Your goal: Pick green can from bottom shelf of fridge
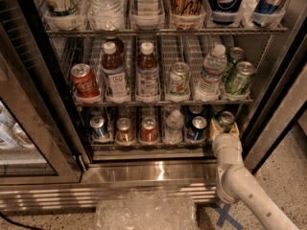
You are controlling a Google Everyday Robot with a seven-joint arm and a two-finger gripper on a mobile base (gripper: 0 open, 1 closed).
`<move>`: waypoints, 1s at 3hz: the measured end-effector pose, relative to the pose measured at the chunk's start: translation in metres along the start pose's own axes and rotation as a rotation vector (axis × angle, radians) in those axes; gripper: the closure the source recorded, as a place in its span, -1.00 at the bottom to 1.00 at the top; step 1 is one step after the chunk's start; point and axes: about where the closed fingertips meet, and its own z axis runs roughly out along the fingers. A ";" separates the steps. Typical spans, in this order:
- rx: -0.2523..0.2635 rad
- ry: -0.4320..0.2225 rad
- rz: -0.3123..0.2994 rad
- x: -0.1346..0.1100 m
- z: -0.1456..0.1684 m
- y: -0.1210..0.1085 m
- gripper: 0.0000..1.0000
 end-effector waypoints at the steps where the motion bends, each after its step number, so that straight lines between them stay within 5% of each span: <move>1: -0.041 -0.065 0.009 -0.039 -0.007 0.012 1.00; 2: -0.122 -0.082 0.000 -0.065 -0.028 0.026 1.00; 3: -0.230 -0.027 -0.016 -0.069 -0.065 0.037 1.00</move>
Offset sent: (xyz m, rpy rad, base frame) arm -0.0490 0.0459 0.1075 -0.0075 -0.1162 0.2428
